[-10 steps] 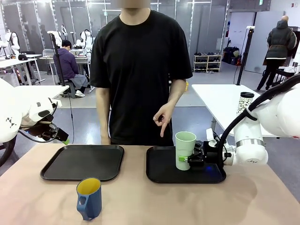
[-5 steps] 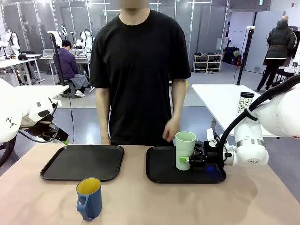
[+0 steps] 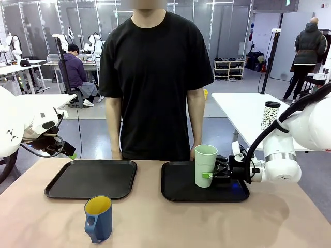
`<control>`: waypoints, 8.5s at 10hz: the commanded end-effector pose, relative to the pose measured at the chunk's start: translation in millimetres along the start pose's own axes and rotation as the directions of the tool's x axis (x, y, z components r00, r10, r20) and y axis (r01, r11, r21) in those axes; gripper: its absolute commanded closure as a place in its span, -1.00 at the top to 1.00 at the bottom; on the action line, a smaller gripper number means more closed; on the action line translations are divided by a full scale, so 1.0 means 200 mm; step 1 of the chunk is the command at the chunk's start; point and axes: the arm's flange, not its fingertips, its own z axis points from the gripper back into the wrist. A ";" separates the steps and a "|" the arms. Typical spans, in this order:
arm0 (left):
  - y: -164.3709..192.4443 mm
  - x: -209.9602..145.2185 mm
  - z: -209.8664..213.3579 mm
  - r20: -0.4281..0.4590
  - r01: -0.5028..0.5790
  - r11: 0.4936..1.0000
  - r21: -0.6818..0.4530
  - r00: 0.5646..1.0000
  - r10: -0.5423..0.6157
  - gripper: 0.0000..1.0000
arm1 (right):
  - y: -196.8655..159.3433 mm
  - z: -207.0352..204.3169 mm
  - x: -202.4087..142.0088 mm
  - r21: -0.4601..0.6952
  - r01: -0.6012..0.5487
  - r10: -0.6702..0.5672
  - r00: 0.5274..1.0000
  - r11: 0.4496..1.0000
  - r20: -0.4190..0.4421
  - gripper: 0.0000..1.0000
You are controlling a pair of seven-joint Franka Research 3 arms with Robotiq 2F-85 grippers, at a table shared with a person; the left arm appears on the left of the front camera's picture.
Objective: Sort and store the cups by type.
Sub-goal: Place the picked Reusable plastic cup into the Flat Tray indicated by the person, then pick up the Handle plastic cup and place it into the empty Flat Tray.
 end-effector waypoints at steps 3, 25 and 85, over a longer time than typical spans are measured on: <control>0.00 0.01 0.00 0.005 0.002 1.000 0.003 1.000 -0.002 1.00 | 0.05 0.17 0.02 -0.009 0.047 -0.047 0.999 0.999 -0.004 1.00; 0.00 0.01 0.00 0.005 0.002 1.000 0.003 1.000 -0.002 1.00 | 0.10 0.60 0.03 -0.121 0.034 -0.042 0.997 0.992 -0.067 1.00; -0.02 -0.87 -0.29 0.649 0.788 0.352 -0.505 0.615 -0.447 1.00 | 0.62 0.68 0.86 0.062 -0.155 0.124 0.431 0.986 -0.894 1.00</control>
